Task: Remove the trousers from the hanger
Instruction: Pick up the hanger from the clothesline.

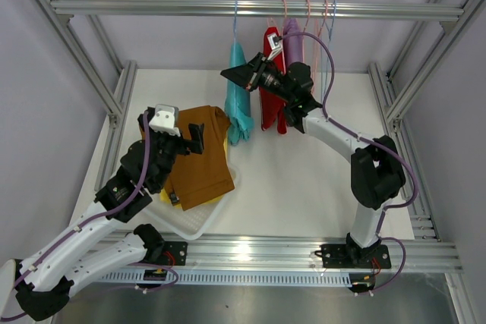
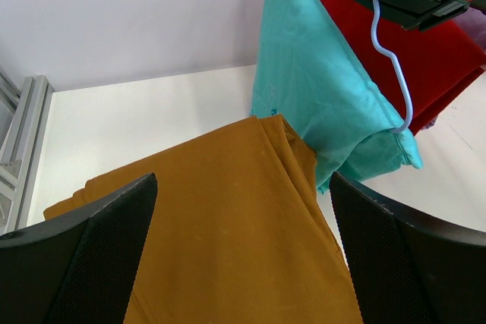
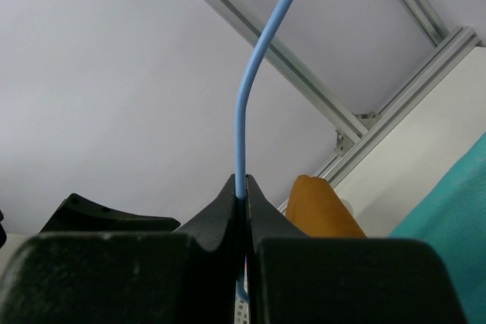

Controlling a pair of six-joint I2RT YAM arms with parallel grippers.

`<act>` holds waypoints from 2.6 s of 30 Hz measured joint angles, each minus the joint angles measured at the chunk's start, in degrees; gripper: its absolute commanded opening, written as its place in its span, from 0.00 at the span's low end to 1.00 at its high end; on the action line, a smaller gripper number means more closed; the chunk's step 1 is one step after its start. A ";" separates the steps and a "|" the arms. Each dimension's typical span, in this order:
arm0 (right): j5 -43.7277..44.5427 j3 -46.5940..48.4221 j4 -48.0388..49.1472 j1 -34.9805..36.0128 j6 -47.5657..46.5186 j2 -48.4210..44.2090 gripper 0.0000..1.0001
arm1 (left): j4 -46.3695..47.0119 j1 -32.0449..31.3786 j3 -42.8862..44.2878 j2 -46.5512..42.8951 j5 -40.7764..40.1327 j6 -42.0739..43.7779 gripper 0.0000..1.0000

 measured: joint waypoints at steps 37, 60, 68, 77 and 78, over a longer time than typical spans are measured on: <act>-2.80 12.81 -24.61 -0.09 -5.53 -0.98 0.00 | 0.00 0.00 0.00 0.04 0.02 0.00 0.99; -6.67 15.72 -28.76 -2.95 -0.63 -2.91 0.00 | -0.02 0.00 0.00 0.66 -0.02 0.02 0.99; -6.49 15.74 -28.63 -2.95 0.90 -3.34 0.00 | -0.02 0.00 0.00 0.66 -0.02 0.02 1.00; -6.03 15.76 -28.68 -2.95 1.11 -3.78 0.00 | -0.02 0.00 0.00 0.66 -0.02 0.02 0.99; -5.99 15.76 -28.70 -2.95 1.11 -3.89 0.00 | -0.02 0.00 0.00 0.66 -0.02 0.02 0.99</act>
